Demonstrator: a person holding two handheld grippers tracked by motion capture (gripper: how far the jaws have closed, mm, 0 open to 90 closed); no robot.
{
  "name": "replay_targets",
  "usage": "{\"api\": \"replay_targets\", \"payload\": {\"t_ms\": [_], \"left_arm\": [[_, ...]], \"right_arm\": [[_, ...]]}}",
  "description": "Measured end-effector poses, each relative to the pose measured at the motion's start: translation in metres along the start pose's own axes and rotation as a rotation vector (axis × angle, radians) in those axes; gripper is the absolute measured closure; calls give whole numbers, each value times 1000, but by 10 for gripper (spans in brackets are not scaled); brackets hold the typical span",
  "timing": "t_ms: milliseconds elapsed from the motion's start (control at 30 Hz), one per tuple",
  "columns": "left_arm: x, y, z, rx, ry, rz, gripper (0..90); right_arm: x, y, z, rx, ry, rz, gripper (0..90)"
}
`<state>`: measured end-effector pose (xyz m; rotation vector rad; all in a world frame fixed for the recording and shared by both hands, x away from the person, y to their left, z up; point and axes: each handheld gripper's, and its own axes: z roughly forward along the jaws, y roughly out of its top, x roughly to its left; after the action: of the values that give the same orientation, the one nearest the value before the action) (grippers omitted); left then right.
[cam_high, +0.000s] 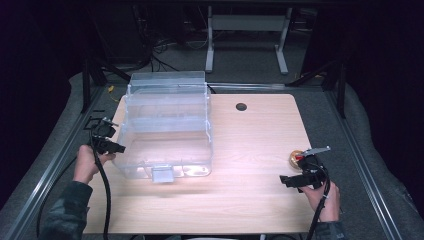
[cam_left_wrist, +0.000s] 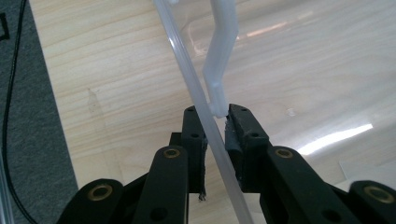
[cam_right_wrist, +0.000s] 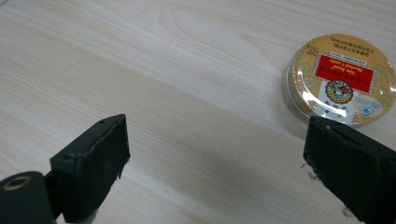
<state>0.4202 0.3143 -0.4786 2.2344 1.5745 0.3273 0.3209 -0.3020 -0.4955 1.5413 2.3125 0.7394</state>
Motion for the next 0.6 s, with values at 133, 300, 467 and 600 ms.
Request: {"api": "replay_targets", "payload": {"t_ms": [133, 300, 467, 600], "left_arm": [[-7, 1, 1, -4, -1, 8, 766], [-17, 4, 3, 2, -5, 26, 760], [-30, 9, 6, 0, -20, 47, 750], [-42, 14, 8, 7, -27, 58, 743]], "right_arm": [[0, -1, -3, -1, -5, -2, 66], [0, -2, 0, 5, -10, -4, 67], [-1, -3, 5, 14, -4, 0, 67], [-2, -4, 4, 11, 2, 5, 67]]}}
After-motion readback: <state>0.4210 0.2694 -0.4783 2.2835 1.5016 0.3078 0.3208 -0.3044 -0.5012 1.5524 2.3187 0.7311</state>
